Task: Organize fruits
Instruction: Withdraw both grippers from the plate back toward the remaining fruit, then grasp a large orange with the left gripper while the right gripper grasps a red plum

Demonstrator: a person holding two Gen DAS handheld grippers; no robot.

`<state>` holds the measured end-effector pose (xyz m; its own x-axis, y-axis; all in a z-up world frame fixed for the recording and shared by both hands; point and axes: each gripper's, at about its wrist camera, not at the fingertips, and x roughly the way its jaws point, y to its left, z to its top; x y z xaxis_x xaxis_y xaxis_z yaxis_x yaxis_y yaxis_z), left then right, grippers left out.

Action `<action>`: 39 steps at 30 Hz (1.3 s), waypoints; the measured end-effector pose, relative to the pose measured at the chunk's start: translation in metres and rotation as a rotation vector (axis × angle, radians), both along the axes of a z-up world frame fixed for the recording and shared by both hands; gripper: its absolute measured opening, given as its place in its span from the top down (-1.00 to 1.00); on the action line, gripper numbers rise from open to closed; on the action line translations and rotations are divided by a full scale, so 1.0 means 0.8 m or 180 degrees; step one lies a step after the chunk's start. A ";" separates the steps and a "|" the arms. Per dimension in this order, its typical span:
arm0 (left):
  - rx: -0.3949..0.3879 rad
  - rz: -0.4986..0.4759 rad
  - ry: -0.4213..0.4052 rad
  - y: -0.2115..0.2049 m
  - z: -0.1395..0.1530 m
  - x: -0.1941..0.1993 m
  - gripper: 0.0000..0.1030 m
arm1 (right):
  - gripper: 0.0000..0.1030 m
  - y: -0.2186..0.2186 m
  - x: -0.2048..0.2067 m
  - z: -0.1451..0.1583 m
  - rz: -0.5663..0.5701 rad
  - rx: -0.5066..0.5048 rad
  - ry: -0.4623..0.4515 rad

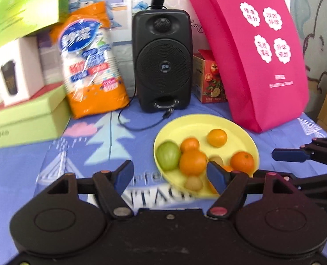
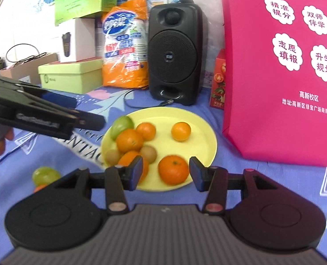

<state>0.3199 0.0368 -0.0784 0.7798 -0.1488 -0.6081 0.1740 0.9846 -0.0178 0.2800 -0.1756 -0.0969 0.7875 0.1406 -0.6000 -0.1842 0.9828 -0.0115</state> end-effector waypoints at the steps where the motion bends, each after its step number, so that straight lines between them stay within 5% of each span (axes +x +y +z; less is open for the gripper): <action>1: -0.0041 0.0019 0.0003 0.004 0.000 -0.012 -0.43 | 0.07 0.002 -0.008 -0.001 0.0017 0.0005 0.0013; 15: 0.0118 -0.0056 -0.0111 -0.018 -0.041 -0.177 -0.43 | 0.06 0.061 -0.104 -0.025 0.0421 0.0028 0.0199; 27: -0.0156 0.0157 0.0128 -0.008 -0.078 -0.150 -0.07 | 0.07 0.065 -0.114 -0.041 0.0429 0.0021 0.0315; 34: -0.0379 0.0151 0.0185 -0.007 -0.082 -0.128 -0.03 | -0.05 0.072 -0.110 -0.046 0.0472 -0.0051 0.0298; 39: -0.0316 0.0152 0.0190 -0.010 -0.085 -0.121 0.32 | -0.08 0.074 -0.107 -0.047 0.0473 -0.0055 0.0295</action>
